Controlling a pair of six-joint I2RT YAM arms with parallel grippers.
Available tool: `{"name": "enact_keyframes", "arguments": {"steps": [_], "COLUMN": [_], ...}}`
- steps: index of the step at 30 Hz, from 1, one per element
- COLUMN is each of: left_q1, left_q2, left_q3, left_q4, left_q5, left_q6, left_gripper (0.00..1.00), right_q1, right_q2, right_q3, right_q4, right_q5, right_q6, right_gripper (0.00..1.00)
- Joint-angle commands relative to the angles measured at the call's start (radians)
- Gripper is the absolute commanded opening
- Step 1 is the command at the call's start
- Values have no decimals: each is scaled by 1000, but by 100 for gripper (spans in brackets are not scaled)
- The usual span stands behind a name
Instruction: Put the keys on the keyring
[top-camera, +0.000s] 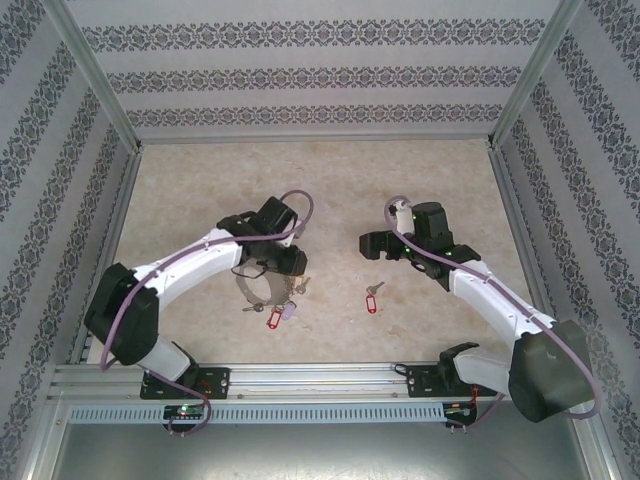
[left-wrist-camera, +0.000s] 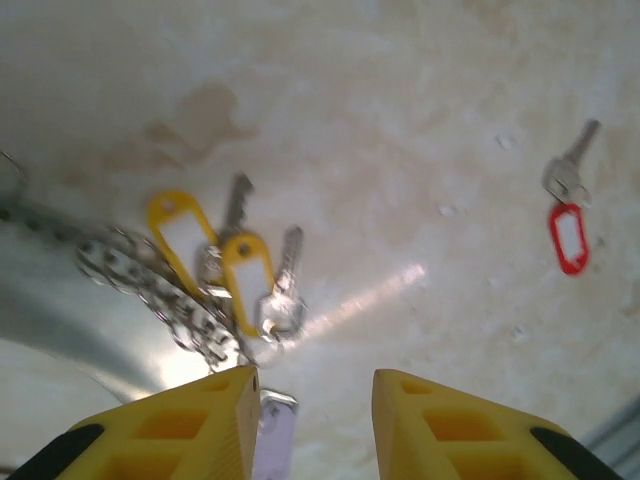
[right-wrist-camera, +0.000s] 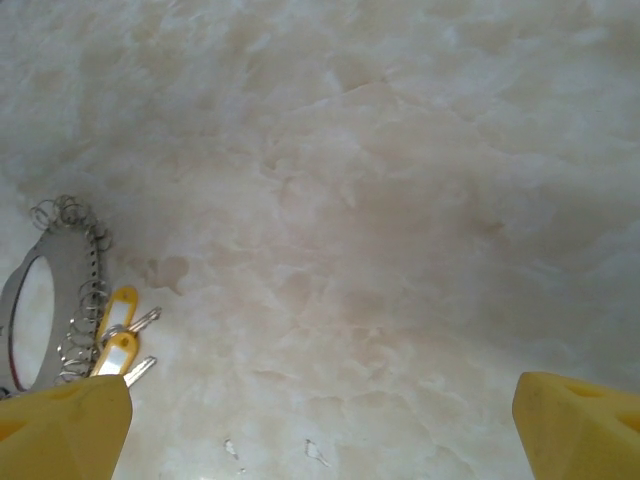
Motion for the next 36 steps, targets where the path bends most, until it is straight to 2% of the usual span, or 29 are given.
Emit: {"name": "enact_keyframes", "arguments": {"steps": [1,9,16,32,36], "left_q1": [27,80,79,-5,-27], "left_q2": [84,127,160,163,153], "left_q3": [18,-22,-47,-102,-103], "left_q4": [-30,5,57,151,148], "left_q5": [-53,-70,8,132,130], "left_q6": [90,78,59,-35,-41], "left_gripper": [34,27,27,26,26], "right_q1": [22,46,46,25,12], "right_q2": [11,68,93,46,33], "right_q3": [38,38,59,47,37], "right_q4": [14,45,50,42,45], "right_q5": [-50,-67,-66,-46,-48], "right_q6": [-31,-24,-20,-22,-19], "right_gripper": [97,97,96,97,97]}}
